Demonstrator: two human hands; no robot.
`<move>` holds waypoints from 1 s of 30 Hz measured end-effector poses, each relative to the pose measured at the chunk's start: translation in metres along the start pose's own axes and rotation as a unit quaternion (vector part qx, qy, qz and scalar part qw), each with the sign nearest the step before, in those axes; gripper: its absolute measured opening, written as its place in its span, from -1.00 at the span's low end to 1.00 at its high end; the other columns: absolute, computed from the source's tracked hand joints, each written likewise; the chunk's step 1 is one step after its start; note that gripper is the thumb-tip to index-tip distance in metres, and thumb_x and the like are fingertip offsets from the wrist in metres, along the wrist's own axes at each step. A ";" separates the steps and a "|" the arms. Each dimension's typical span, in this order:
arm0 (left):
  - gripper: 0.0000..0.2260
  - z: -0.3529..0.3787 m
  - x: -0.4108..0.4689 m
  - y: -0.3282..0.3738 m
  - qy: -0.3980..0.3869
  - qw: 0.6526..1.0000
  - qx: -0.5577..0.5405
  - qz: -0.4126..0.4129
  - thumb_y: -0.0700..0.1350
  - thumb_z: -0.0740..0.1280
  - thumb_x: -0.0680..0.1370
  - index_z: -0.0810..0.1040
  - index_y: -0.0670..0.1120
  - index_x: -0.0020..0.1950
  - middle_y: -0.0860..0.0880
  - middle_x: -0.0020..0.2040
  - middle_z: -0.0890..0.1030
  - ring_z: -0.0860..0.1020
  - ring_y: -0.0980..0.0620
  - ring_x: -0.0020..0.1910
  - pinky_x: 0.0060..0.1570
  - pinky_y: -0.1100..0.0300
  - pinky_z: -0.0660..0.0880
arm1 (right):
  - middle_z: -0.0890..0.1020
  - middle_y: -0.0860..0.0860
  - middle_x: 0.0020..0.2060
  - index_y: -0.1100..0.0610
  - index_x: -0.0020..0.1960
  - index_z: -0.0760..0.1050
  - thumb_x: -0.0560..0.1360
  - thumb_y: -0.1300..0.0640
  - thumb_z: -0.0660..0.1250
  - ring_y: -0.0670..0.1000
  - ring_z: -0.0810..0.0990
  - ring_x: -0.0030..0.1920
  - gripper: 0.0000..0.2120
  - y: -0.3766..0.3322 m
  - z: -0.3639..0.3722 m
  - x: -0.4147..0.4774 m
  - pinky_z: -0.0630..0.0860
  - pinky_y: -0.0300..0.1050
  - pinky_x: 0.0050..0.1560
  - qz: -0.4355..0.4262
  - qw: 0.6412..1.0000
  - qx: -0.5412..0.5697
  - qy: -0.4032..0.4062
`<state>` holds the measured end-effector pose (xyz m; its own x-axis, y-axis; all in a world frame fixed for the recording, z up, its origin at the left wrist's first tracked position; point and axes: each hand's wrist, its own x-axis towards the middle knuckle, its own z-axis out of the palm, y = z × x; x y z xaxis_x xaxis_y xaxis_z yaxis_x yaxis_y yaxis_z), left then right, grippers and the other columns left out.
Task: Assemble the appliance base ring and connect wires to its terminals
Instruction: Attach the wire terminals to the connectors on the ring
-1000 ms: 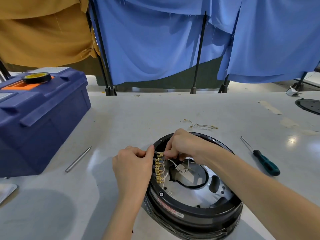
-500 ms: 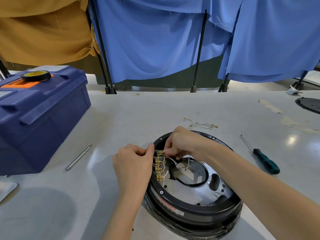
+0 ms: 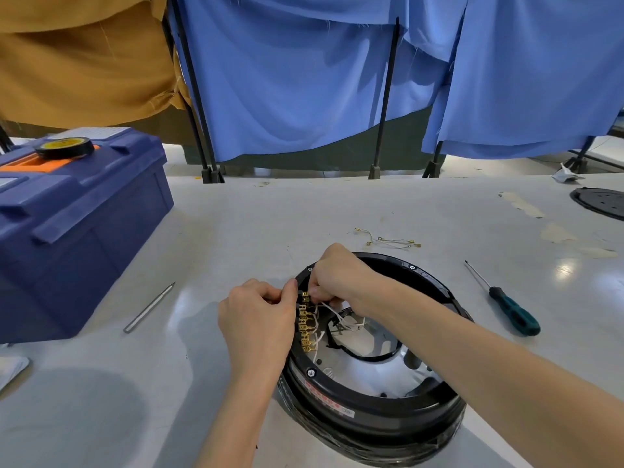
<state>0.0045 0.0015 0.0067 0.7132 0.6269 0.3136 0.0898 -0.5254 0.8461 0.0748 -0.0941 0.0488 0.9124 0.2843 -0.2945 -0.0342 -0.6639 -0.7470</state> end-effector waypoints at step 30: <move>-0.73 0.001 0.017 0.004 -0.038 0.998 0.058 0.011 -0.06 0.44 0.39 0.53 -0.07 -0.49 0.04 -0.43 0.56 0.51 0.07 -0.32 -0.39 0.23 0.33 | 0.70 0.27 -0.18 0.37 0.00 0.59 0.48 0.26 0.44 0.23 0.71 -0.19 -0.82 0.040 -0.064 -0.015 0.67 0.06 -0.11 -0.022 0.977 0.207 -0.032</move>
<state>0.0177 0.0100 0.0147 0.7657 0.5717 0.2947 0.1501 -0.6043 0.7825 0.0861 -0.1687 0.0613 0.8894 0.3585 -0.2837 -0.1702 -0.3164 -0.9332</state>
